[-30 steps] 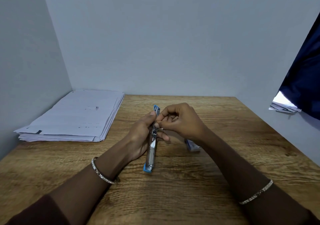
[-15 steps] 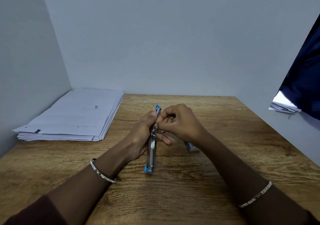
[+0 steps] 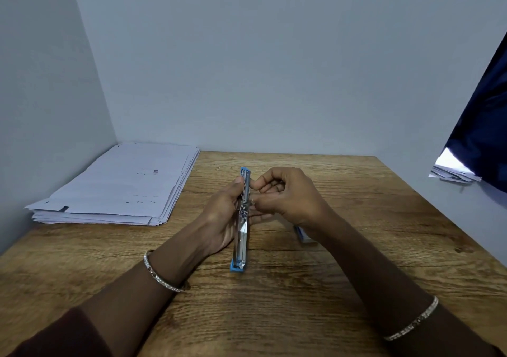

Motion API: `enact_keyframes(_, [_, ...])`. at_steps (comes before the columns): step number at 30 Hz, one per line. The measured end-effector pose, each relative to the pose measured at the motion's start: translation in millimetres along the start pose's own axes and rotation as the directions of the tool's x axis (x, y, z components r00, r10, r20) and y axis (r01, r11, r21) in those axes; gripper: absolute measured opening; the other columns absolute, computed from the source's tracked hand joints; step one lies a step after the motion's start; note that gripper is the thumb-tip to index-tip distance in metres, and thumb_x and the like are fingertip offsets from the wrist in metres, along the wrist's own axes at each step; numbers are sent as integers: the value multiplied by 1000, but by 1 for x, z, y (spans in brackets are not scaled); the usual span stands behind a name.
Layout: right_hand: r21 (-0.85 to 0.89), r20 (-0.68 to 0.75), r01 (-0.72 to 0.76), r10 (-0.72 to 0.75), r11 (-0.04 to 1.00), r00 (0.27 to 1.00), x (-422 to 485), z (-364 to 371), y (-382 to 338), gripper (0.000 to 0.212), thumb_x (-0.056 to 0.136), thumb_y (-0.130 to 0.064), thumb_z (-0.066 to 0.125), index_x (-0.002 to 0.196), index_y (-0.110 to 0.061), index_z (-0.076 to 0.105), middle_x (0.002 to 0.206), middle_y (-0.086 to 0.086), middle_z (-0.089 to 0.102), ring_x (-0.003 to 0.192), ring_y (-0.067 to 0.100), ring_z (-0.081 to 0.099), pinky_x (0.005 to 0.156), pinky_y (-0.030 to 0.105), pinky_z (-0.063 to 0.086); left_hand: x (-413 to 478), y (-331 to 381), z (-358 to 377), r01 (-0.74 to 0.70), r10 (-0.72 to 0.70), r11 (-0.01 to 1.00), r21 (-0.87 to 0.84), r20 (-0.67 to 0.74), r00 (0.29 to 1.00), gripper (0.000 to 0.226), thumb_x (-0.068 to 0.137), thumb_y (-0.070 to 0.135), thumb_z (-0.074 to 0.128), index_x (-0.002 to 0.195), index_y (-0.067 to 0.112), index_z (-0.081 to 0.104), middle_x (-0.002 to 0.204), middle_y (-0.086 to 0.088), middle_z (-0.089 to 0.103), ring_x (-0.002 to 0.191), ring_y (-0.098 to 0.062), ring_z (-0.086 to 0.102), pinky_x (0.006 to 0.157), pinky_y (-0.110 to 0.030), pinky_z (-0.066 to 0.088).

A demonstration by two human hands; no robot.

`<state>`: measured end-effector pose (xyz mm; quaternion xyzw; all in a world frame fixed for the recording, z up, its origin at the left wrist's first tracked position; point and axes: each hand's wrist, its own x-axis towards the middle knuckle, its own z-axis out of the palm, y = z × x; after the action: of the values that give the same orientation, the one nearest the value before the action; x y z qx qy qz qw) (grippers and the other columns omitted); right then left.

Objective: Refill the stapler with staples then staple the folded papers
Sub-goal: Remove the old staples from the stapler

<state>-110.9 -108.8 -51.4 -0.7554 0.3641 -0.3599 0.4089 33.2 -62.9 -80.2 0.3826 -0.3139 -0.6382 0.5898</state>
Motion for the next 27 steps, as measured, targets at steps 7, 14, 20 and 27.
enact_keyframes(7, [69, 123, 3, -11, 998, 992, -6, -4, 1, 23, 76, 15, 74, 93, 1, 68, 57, -8, 73, 59, 2, 73, 52, 16, 55, 0, 1, 0, -18, 18, 999, -32, 26, 1000, 42, 110, 33, 30, 132, 3, 47, 122, -27, 70, 108, -34, 71, 88, -55, 59])
enact_keyframes(14, [89, 153, 81, -94, 993, 984, -4, -9, -4, 9, 90, -3, 71, 97, -4, 77, 85, 11, 76, 70, 7, 73, 62, 21, 58, 2, 2, 1, -59, 57, 997, 54, 36, 998, 51, 109, 34, 31, 143, -4, 38, 120, -28, 70, 109, -39, 71, 92, -55, 56])
enact_keyframes(20, [179, 129, -60, 37, 982, 991, 1, -14, 6, 19, 74, -11, 87, 86, -2, 76, 67, 1, 73, 63, 8, 66, 63, 21, 55, 7, 3, -5, -134, 145, 946, 295, -15, 989, 43, 108, 39, 34, 117, -1, 46, 73, -25, 74, 52, -32, 71, 52, -38, 59])
enact_keyframes(27, [330, 390, -417, 280, 847, 877, -5, -7, 5, 10, 91, -3, 69, 89, 5, 75, 83, 20, 71, 76, 19, 71, 71, 20, 62, 8, 5, 2, -62, 240, 708, 704, -157, 958, 42, 103, 46, 46, 103, 4, 53, 48, -11, 60, 32, -21, 53, 36, -24, 41])
